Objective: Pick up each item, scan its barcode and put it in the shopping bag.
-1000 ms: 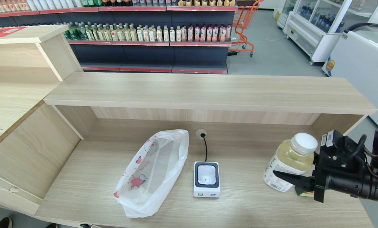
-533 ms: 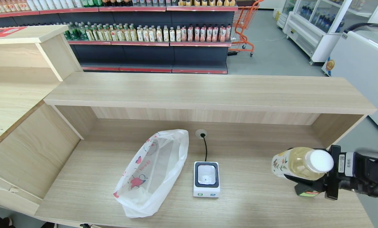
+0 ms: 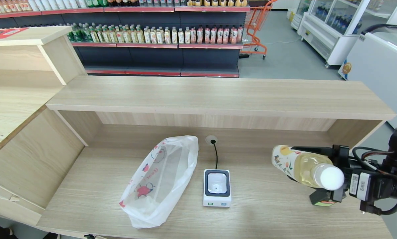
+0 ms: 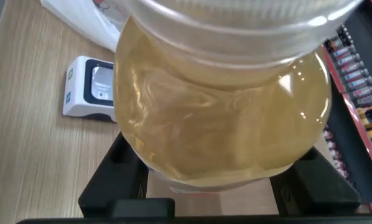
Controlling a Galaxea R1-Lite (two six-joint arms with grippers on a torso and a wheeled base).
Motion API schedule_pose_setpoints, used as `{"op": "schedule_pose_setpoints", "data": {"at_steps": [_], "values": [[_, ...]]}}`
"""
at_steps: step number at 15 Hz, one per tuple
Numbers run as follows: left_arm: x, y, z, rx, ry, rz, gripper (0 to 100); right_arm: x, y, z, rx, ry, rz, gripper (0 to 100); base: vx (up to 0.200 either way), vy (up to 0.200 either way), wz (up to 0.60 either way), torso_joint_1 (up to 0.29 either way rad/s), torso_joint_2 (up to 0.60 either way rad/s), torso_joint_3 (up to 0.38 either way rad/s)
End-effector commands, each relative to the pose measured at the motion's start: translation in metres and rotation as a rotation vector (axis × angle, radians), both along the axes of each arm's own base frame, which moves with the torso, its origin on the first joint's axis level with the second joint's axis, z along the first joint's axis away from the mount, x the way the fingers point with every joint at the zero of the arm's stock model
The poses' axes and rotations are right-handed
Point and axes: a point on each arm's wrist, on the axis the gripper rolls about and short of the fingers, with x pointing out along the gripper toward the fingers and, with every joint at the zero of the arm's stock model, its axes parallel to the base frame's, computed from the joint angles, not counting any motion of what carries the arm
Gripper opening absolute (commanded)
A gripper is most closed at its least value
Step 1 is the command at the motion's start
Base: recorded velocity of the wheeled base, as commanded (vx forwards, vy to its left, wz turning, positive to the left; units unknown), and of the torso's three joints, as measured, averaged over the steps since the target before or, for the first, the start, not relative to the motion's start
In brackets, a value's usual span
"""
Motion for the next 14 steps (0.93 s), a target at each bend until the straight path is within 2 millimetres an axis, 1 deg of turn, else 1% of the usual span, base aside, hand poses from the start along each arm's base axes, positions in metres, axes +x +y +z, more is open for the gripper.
{"op": "schedule_pose_setpoints", "data": {"at_steps": [1,4,6,12,14], "values": [[0.0,0.0,0.0,0.0,0.001,0.0,100,0.001,0.008,-0.005,-0.005,0.015,0.033,0,0.0,0.0,0.0,0.0,0.0,0.0],[0.0,0.0,0.0,0.003,0.001,0.0,100,0.0,0.015,-0.006,-0.006,0.021,0.059,0,0.0,0.0,0.0,0.0,0.0,0.0],[0.0,0.0,0.0,0.001,0.001,0.0,100,0.0,0.015,-0.008,-0.007,0.029,0.062,0,0.0,0.0,0.0,0.0,0.0,0.0],[0.0,0.0,0.0,-0.005,0.001,0.0,100,0.009,0.016,-0.022,-0.013,0.082,0.058,0,0.0,0.2,0.0,0.002,0.01,0.005],[0.0,0.0,0.0,0.0,0.001,0.0,100,0.016,0.016,-0.03,-0.03,0.081,0.062,0,0.0,0.2,0.0,-0.005,0.0,0.0]]}}
